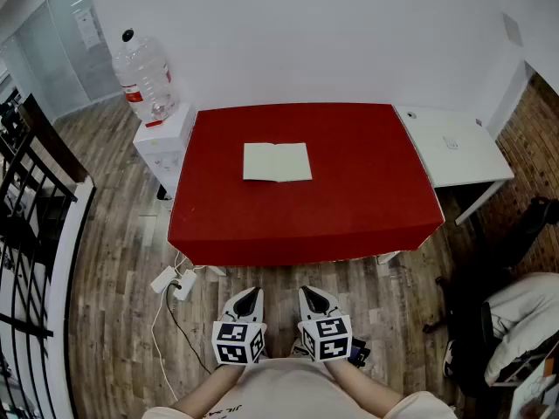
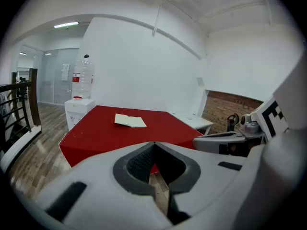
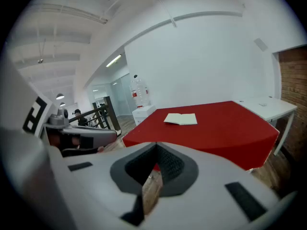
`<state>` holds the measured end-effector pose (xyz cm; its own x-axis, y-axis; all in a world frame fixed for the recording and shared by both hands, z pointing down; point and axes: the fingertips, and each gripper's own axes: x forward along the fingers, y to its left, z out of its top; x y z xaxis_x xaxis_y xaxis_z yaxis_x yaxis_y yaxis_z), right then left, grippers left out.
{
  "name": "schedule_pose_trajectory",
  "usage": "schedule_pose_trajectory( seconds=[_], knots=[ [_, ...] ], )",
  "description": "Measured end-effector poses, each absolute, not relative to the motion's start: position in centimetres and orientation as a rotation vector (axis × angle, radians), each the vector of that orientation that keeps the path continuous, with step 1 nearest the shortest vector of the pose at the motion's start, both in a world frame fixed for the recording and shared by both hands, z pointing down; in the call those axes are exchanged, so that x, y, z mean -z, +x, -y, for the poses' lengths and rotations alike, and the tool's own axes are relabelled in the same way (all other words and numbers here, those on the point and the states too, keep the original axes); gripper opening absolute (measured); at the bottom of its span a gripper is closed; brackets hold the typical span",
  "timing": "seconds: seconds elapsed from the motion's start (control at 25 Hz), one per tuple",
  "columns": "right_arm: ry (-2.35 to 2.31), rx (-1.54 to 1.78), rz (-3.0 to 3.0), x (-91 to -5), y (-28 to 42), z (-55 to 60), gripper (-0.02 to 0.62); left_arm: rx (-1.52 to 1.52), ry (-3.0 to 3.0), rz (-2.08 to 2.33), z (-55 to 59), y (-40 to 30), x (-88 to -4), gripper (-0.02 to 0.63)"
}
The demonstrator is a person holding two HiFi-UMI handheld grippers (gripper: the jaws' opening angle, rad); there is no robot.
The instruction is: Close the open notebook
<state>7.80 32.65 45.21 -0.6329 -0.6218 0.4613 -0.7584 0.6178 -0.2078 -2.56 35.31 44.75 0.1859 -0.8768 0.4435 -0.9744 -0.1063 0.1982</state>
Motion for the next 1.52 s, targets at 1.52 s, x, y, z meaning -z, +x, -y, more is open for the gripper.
schedule_pose_trajectory(
  seconds=[1.52],
  knots=[
    [1.274,-0.573,2.418,-46.4,-3.5,-6.4,0.004,-0.298,2.127,1.605,-7.4,-14.7,-45.5,0.005]
  ],
)
